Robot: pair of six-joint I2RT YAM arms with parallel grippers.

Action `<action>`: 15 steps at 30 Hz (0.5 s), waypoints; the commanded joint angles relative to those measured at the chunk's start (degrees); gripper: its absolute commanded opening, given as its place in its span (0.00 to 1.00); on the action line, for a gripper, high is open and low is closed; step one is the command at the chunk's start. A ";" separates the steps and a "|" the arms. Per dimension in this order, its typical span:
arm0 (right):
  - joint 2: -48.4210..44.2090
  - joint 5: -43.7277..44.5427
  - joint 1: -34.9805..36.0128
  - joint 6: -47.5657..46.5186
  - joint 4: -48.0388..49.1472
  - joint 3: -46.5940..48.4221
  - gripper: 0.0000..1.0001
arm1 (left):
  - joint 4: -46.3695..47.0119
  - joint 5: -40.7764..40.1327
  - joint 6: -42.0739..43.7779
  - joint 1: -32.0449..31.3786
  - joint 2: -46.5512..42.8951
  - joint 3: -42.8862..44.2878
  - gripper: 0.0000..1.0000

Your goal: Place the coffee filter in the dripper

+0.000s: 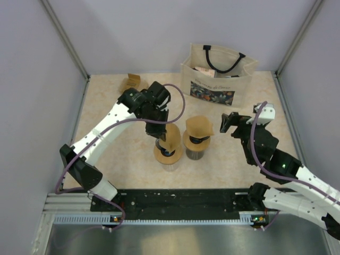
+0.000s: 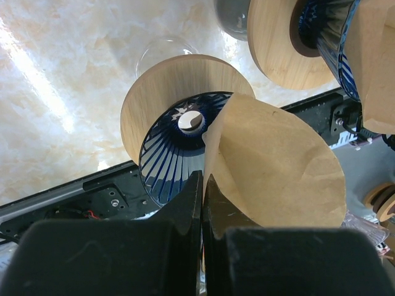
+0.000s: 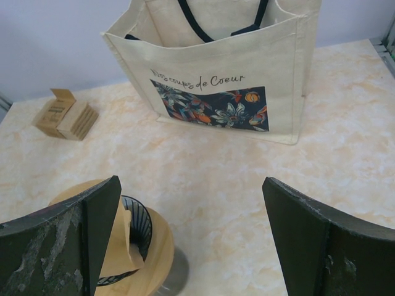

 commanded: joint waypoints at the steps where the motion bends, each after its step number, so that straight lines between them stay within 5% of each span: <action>1: 0.30 -0.09 0.39 -0.90 1.31 0.27 0.99 | -11.12 0.63 1.70 0.13 -2.17 -0.63 0.00; 15: -0.49 -0.44 0.30 -0.81 1.13 0.18 0.99 | -9.45 -0.87 1.71 0.30 0.47 -0.37 0.03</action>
